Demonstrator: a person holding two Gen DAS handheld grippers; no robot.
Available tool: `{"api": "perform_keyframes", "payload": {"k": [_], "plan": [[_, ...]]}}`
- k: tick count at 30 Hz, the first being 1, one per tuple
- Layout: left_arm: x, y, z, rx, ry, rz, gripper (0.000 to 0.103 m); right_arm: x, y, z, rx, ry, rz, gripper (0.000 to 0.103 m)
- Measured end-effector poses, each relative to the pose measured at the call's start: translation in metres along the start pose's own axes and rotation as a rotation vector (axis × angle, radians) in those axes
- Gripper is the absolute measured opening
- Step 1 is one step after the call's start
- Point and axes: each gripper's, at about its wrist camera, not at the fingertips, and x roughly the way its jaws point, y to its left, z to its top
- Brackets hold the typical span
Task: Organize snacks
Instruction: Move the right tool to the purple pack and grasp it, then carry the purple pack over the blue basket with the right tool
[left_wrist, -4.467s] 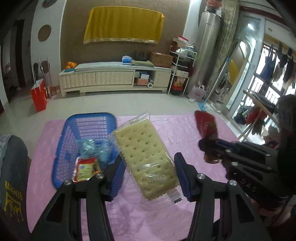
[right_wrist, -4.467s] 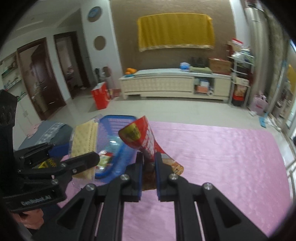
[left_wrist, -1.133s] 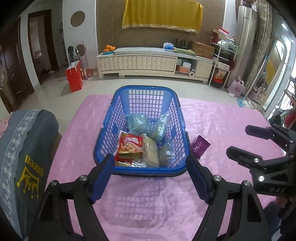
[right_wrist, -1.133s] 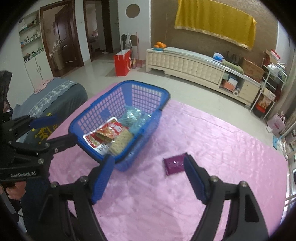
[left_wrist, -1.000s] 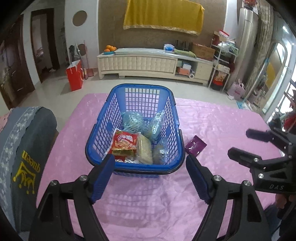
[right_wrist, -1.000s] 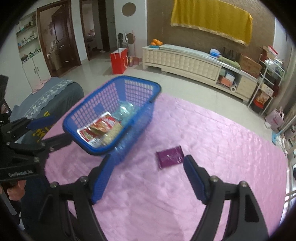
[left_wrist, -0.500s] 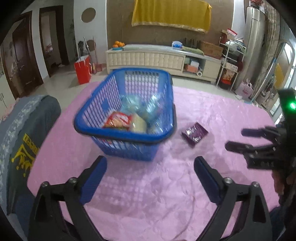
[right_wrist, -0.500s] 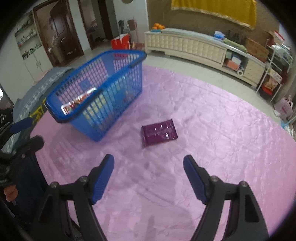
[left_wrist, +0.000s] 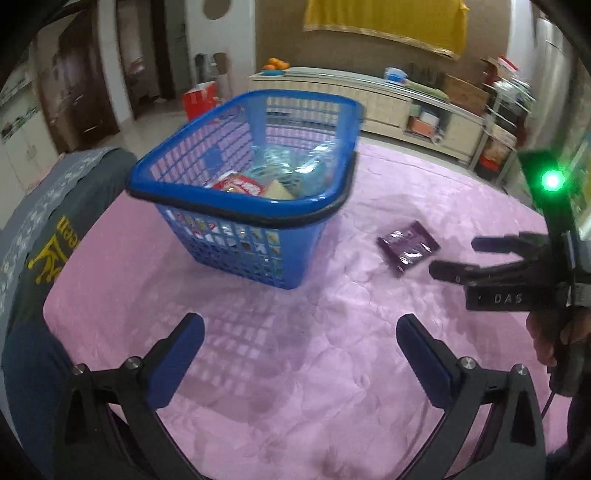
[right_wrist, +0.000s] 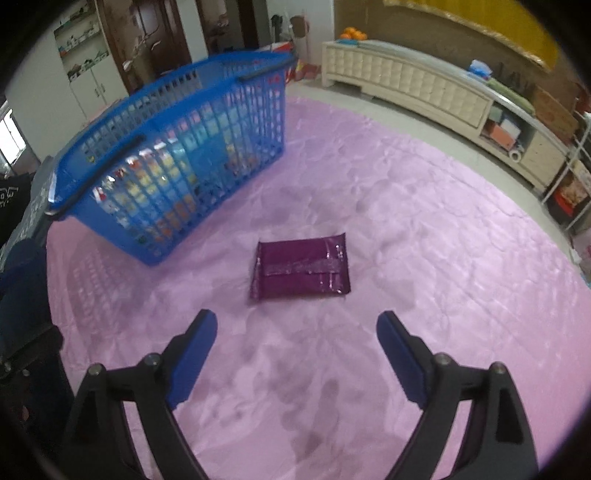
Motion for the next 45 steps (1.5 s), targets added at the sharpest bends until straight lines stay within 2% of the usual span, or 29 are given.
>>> {"api": "perform_keyframes", "payload": {"k": [4, 8, 12, 13, 14, 16, 19, 20, 25, 32, 39, 45], "plan": [[0.016, 0.002, 0.002, -0.039, 0.021, 0.002, 0.103, 0.031, -0.005, 0.008, -0.014, 0.050, 0.022, 0.091], [0.031, 0.003, 0.002, -0.060, 0.041, 0.023, 0.103, 0.048, -0.003, 0.014, -0.039, 0.055, 0.034, 0.091], [0.035, 0.005, 0.002, -0.077, 0.029, 0.015, 0.103, 0.055, 0.005, 0.017, -0.098, 0.033, -0.015, 0.091], [0.035, 0.004, 0.001, -0.072, 0.025, 0.013, 0.103, 0.055, 0.006, 0.017, -0.104, 0.024, -0.009, 0.089], [0.035, 0.003, 0.001, -0.067, 0.025, 0.011, 0.103, 0.055, 0.007, 0.016, -0.107, 0.012, -0.007, 0.081], [0.035, 0.002, 0.000, -0.052, 0.026, 0.008, 0.103, 0.052, 0.009, 0.015, -0.116, -0.008, -0.024, 0.072], [0.037, 0.002, -0.002, -0.048, 0.046, -0.007, 0.103, 0.046, 0.012, 0.012, -0.126, -0.008, -0.024, 0.061], [0.037, 0.003, -0.004, -0.053, 0.061, -0.024, 0.103, 0.043, 0.014, 0.012, -0.125, -0.008, -0.023, 0.060], [0.020, 0.006, -0.006, -0.053, 0.030, -0.040, 0.103, 0.016, 0.030, -0.004, -0.114, -0.033, -0.042, 0.059], [-0.021, 0.013, -0.003, -0.034, -0.060, -0.076, 0.103, -0.050, 0.059, -0.025, -0.065, -0.107, -0.054, 0.059], [-0.056, 0.029, 0.002, -0.034, -0.129, -0.111, 0.103, -0.105, 0.086, -0.019, -0.042, -0.182, -0.083, 0.059], [-0.080, 0.046, 0.015, -0.003, -0.169, -0.157, 0.103, -0.131, 0.095, -0.008, 0.010, -0.244, -0.112, 0.059]]}}
